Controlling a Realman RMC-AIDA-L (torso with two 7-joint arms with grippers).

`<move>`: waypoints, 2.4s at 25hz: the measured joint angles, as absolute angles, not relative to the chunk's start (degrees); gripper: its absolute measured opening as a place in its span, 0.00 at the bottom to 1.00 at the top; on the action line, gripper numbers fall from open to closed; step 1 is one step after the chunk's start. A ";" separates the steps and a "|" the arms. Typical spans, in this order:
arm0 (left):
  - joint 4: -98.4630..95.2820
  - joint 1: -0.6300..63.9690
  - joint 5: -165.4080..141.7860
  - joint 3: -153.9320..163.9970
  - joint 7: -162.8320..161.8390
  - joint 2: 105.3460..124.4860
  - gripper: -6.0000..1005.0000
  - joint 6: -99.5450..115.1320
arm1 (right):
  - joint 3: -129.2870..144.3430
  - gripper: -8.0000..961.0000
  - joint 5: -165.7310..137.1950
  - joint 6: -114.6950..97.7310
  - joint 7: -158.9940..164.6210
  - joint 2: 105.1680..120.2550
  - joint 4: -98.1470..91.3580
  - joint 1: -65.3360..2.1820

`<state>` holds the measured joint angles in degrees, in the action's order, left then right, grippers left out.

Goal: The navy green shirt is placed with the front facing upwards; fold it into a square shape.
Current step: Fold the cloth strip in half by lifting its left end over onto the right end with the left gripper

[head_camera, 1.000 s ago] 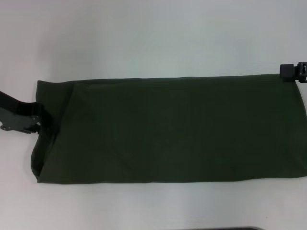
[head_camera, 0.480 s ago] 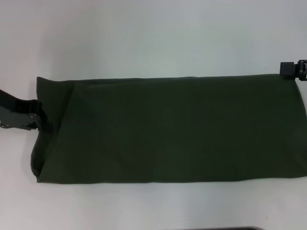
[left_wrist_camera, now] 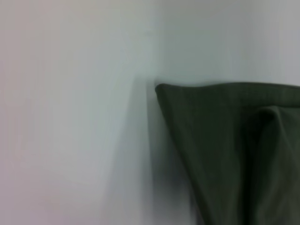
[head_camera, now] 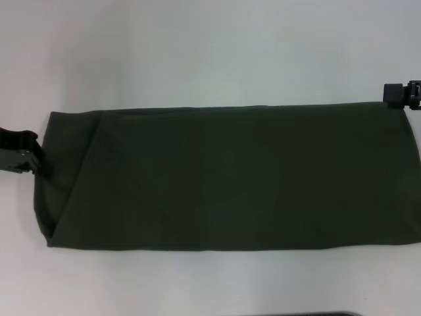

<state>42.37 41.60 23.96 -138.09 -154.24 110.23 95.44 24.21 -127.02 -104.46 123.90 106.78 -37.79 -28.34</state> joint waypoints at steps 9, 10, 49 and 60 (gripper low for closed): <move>42.39 41.54 21.73 -138.09 -155.20 109.03 0.03 94.97 | 24.32 0.67 -127.00 -104.47 124.11 106.78 -37.79 -28.39; 42.40 41.51 21.29 -138.11 -155.42 108.84 0.03 94.89 | 24.37 0.67 -127.00 -104.43 124.25 106.78 -37.79 -28.39; 43.28 46.75 28.36 -144.15 -149.89 107.50 0.03 108.65 | 25.40 0.67 -127.18 -103.99 124.55 106.25 -37.75 -28.39; 43.07 46.18 28.39 -144.09 -149.98 107.59 0.03 108.69 | 25.84 0.67 -127.36 -103.98 124.63 106.25 -37.79 -28.33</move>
<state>43.07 46.18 28.39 -144.09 -149.98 107.59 108.69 25.84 -127.36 -103.98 124.63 106.25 -37.79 -28.33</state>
